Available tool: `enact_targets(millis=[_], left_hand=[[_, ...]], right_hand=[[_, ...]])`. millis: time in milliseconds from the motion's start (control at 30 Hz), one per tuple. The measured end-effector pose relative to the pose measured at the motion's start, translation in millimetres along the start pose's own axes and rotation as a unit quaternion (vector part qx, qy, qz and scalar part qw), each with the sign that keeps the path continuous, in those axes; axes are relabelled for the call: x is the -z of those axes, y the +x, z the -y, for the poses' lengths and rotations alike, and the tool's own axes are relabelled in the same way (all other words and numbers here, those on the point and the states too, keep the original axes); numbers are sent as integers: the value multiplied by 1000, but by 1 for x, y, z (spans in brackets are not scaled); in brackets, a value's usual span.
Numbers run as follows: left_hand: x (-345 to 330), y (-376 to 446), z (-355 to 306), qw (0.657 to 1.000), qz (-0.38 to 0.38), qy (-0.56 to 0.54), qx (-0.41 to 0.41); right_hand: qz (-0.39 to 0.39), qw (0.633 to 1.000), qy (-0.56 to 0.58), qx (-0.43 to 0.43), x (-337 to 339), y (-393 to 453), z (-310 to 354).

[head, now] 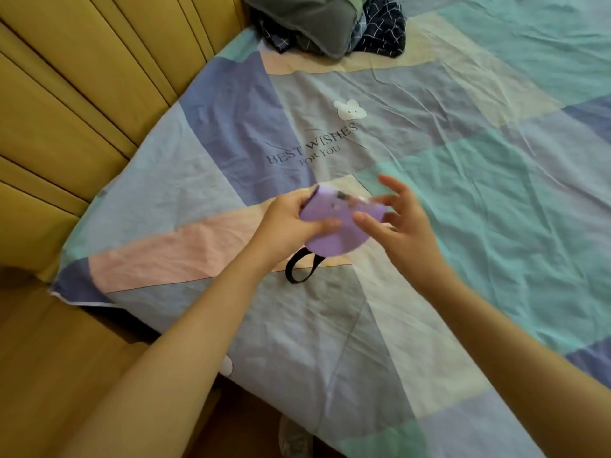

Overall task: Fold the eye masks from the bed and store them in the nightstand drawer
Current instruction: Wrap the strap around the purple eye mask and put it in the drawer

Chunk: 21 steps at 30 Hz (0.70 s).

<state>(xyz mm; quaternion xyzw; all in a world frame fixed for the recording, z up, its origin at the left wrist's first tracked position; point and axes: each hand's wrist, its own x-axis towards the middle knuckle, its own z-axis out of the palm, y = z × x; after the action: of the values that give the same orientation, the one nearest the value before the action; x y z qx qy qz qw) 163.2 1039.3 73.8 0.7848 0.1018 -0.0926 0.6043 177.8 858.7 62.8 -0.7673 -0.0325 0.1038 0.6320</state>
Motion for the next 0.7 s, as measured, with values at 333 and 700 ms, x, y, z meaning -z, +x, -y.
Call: enact_targets(millis=[333,700], left_hand=[[2,8,1,928,-194,-307,84],[8,-5,39,917,-241,-301,107]], right_hand=[[49,984,122,-122,-40,-26,-9],[47,802,570,-173,-4,-9,-2]])
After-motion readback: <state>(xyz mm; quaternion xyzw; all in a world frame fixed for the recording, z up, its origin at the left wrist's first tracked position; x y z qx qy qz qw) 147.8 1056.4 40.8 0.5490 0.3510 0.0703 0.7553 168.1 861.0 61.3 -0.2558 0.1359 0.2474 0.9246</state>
